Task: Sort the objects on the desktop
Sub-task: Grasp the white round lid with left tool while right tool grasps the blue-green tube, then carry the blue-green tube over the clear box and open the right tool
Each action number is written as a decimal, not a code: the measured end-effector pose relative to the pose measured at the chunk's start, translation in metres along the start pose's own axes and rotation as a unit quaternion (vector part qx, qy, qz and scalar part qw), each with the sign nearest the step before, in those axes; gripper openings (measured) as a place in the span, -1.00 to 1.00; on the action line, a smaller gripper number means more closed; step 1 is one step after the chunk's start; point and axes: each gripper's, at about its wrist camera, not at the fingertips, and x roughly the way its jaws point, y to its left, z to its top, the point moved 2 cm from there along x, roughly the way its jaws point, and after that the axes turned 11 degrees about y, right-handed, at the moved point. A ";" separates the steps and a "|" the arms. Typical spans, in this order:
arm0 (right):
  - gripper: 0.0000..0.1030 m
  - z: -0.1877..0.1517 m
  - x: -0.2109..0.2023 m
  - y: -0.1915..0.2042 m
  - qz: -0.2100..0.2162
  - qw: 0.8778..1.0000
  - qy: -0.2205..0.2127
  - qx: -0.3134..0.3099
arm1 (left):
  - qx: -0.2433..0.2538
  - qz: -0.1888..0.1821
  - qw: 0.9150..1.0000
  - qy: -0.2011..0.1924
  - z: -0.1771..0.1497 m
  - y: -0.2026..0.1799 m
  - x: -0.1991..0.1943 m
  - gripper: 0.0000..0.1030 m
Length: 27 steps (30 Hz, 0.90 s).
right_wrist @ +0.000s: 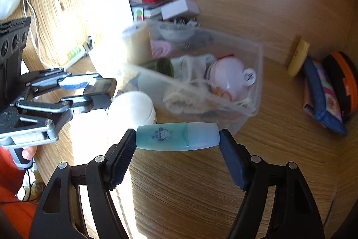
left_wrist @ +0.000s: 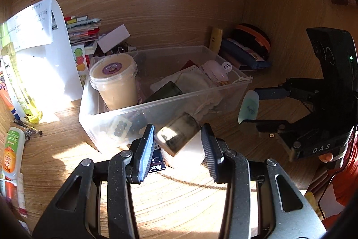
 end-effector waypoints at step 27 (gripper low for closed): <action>0.39 0.042 -0.056 -0.029 -0.019 0.996 -0.089 0.007 | -0.007 0.017 0.999 -0.034 0.060 0.014 -0.001 -0.19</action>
